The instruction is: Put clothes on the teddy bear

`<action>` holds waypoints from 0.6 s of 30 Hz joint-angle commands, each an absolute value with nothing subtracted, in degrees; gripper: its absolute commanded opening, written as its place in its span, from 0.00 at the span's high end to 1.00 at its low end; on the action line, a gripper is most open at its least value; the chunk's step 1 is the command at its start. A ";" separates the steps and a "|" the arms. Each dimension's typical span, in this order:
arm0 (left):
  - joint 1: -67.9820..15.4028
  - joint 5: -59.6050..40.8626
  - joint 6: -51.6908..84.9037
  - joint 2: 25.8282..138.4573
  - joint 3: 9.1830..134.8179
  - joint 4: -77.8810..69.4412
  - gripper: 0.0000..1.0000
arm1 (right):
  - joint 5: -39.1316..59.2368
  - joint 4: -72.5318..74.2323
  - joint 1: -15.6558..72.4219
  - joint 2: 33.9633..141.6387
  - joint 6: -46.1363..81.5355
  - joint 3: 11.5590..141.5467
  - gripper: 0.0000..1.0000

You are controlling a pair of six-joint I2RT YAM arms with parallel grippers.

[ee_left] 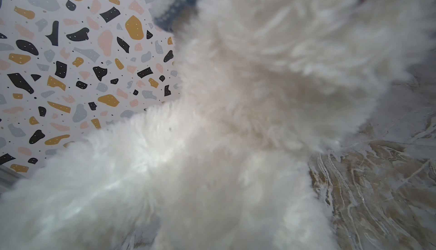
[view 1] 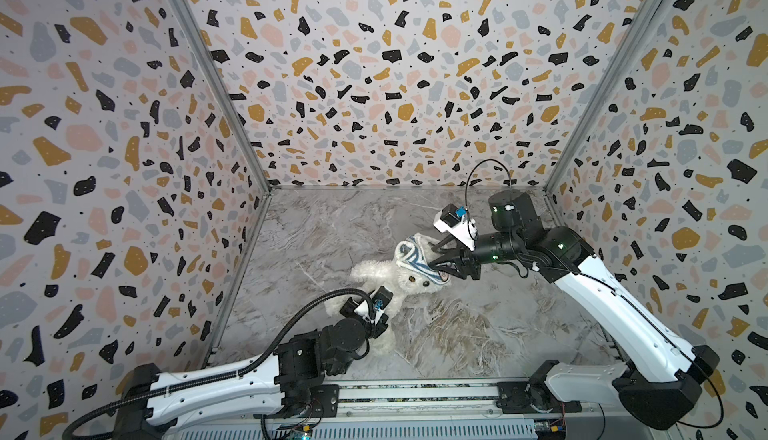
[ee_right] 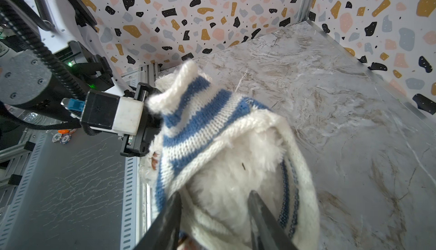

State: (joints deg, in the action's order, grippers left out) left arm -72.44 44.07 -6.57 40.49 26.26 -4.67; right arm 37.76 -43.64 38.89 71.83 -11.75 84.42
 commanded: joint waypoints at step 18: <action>-72.86 47.23 -8.41 40.51 26.58 -11.30 1.00 | 33.69 -45.23 37.80 77.75 -2.91 90.88 0.56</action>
